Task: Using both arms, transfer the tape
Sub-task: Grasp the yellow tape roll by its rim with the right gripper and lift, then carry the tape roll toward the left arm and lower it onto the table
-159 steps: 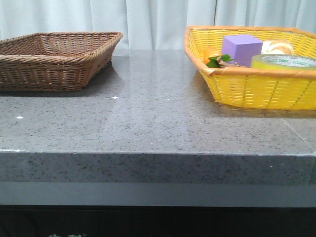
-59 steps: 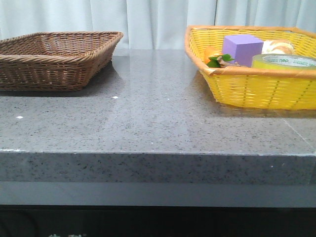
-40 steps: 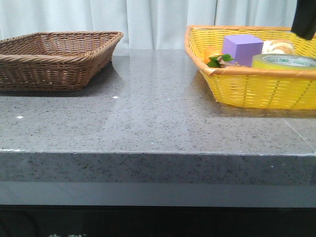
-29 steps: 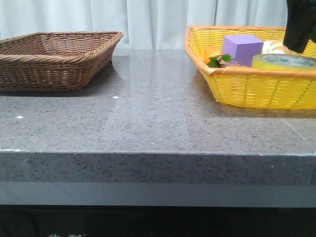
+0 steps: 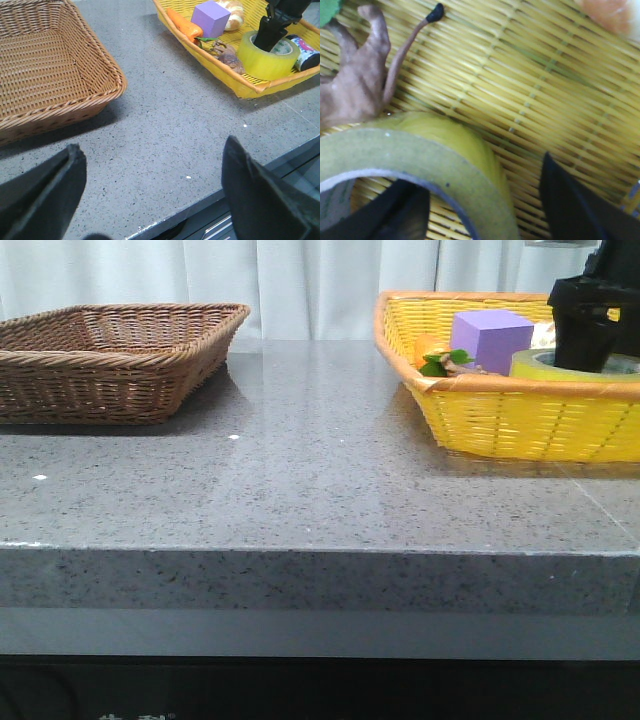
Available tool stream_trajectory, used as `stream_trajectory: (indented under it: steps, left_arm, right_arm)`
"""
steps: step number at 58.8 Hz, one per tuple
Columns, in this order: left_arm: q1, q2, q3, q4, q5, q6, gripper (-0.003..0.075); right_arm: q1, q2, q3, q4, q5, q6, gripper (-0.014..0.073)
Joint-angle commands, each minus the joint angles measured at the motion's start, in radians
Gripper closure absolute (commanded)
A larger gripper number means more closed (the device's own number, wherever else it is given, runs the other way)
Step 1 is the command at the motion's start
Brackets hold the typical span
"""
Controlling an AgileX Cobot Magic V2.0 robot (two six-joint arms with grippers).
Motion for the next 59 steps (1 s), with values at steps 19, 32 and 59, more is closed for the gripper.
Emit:
stream_trajectory:
  steps: [19,32,59]
  left_arm:
    - [-0.009,0.009,-0.035,-0.013,-0.071,0.002,0.0175]
    - [-0.009,0.009,-0.035,-0.013,-0.071,0.002,0.0175]
    - [-0.009,0.009,-0.035,-0.013,-0.071,0.002,0.0175]
  right_arm:
    - [-0.003,-0.058,-0.095,0.011,0.082,-0.010,0.0391]
    - [-0.003,-0.106,-0.189,0.009,0.163,-0.010,0.0391]
    - [0.196,-0.217,-0.221,0.089,0.145,-0.010,0.0391]
